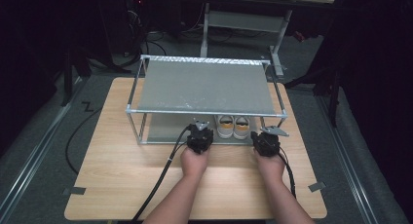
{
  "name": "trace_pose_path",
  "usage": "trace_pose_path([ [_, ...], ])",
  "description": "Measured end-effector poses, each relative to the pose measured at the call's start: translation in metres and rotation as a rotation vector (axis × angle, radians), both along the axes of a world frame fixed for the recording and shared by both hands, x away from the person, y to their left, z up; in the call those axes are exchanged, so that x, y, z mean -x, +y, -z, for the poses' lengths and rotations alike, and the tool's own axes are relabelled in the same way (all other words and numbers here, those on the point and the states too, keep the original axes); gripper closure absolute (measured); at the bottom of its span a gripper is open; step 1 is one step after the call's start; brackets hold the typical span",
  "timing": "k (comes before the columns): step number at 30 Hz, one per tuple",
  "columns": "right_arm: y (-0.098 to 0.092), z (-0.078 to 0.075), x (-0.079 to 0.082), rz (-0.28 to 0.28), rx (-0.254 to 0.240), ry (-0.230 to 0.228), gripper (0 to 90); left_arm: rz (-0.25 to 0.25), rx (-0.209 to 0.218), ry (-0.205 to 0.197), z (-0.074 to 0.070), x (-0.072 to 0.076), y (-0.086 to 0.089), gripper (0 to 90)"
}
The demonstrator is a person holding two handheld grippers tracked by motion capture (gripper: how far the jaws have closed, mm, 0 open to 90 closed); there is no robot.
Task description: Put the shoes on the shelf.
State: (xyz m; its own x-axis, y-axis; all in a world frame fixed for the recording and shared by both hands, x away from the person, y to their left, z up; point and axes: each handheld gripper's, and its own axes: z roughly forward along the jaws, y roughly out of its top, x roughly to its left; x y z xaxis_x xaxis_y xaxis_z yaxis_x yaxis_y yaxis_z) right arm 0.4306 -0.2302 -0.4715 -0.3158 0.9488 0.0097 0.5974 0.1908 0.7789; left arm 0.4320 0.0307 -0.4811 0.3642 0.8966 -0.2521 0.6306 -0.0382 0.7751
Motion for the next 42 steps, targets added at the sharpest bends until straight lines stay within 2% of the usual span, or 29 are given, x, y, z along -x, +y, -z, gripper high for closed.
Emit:
trace_pose_path([
  [1, -0.002, -0.004, 0.009, -0.013, 0.011, -0.008, 88.0, 0.001, 0.0, -0.007, -0.002, 0.005, 0.006, 78.0],
  [2, -0.002, -0.004, 0.009, -0.013, 0.011, -0.008, 88.0, 0.001, -0.007, -0.018, -0.004, 0.011, 0.013, 78.0],
  [4, -0.005, -0.007, 0.017, -0.028, 0.009, -0.005, 84.2, 0.03, -0.015, -0.03, -0.006, 0.024, 0.028, 72.3],
  [6, -0.007, -0.009, 0.025, -0.04, 0.015, 0.005, 77.3, 0.043, -0.061, -0.038, -0.006, 0.038, 0.046, 66.5],
  [7, -0.009, -0.011, 0.033, -0.055, 0.023, 0.016, 68.1, 0.05, -0.088, -0.041, -0.007, 0.045, 0.056, 59.5],
  [8, -0.009, -0.011, 0.033, -0.055, 0.023, 0.016, 68.1, 0.056, -0.093, -0.037, -0.008, 0.052, 0.068, 59.5],
  [10, -0.011, -0.012, 0.04, -0.065, 0.026, 0.018, 55.9, 0.084, -0.107, -0.004, -0.011, 0.064, 0.093, 55.7],
  [12, -0.014, -0.012, 0.047, -0.072, 0.011, 0.032, 44.6, 0.094, -0.147, 0.007, -0.014, 0.076, 0.118, 49.2],
  [13, -0.018, -0.012, 0.055, -0.082, -0.018, 0.036, 35.5, 0.081, -0.172, 0.009, -0.018, 0.09, 0.145, 42.4],
  [14, -0.018, -0.012, 0.055, -0.082, -0.018, 0.036, 35.5, 0.081, -0.172, 0.009, -0.018, 0.09, 0.145, 39.0],
  [15, -0.023, -0.013, 0.063, -0.081, -0.051, 0.061, 31.9, 0.076, -0.173, 0.018, -0.019, 0.096, 0.158, 35.4],
  [16, -0.023, -0.013, 0.063, -0.081, -0.051, 0.061, 31.9, 0.071, -0.165, 0.031, -0.019, 0.102, 0.171, 35.4],
  [17, -0.026, -0.014, 0.067, -0.092, -0.075, 0.071, 29.8, 0.082, -0.138, 0.038, -0.018, 0.108, 0.184, 31.1],
  [19, -0.031, -0.017, 0.076, -0.073, -0.069, 0.061, 22.6, 0.075, -0.11, 0.026, -0.014, 0.12, 0.206, 25.2],
  [20, -0.034, -0.018, 0.08, -0.068, -0.06, 0.062, 19.9, 0.063, -0.113, 0.015, -0.009, 0.125, 0.214, 24.7],
  [21, -0.036, -0.018, 0.085, -0.057, -0.042, 0.053, 17.4, 0.056, -0.114, 0.025, -0.005, 0.126, 0.22, 24.0],
  [22, -0.041, -0.017, 0.095, -0.036, 0.009, 0.008, 14.6, 0.057, -0.111, 0.039, -0.003, 0.124, 0.225, 19.1],
  [23, -0.041, -0.017, 0.095, -0.036, 0.009, 0.008, 14.6, 0.048, -0.111, 0.04, -0.002, 0.121, 0.228, 19.1],
  [24, -0.044, -0.014, 0.1, -0.028, 0.02, -0.015, 12.5, 0.034, -0.113, 0.036, -0.001, 0.118, 0.23, 17.8],
  [25, -0.05, -0.011, 0.102, -0.013, 0.044, -0.021, 8.8, 0.024, -0.119, 0.035, 0.0, 0.116, 0.232, 17.7],
  [26, -0.05, -0.011, 0.102, -0.013, 0.044, -0.021, 8.8, 0.02, -0.127, 0.034, 0.001, 0.113, 0.232, 17.7],
  [28, -0.055, -0.009, 0.1, 0.024, 0.066, 0.016, 9.0, 0.024, -0.12, 0.039, 0.002, 0.11, 0.23, 16.5],
  [29, -0.057, -0.006, 0.1, 0.039, 0.08, 0.02, 9.7, 0.031, -0.117, 0.041, 0.003, 0.109, 0.229, 16.4],
  [32, -0.058, 0.001, 0.101, 0.032, 0.108, 0.05, 9.8, 0.048, -0.115, 0.041, 0.002, 0.107, 0.224, 16.2],
  [34, -0.057, 0.001, 0.102, 0.02, 0.123, 0.049, 9.8, 0.054, -0.11, 0.042, 0.002, 0.107, 0.221, 16.2],
  [42, -0.06, -0.001, 0.102, 0.002, 0.098, 0.033, 10.0, 0.053, -0.117, 0.051, 0.003, 0.108, 0.213, 16.1],
])
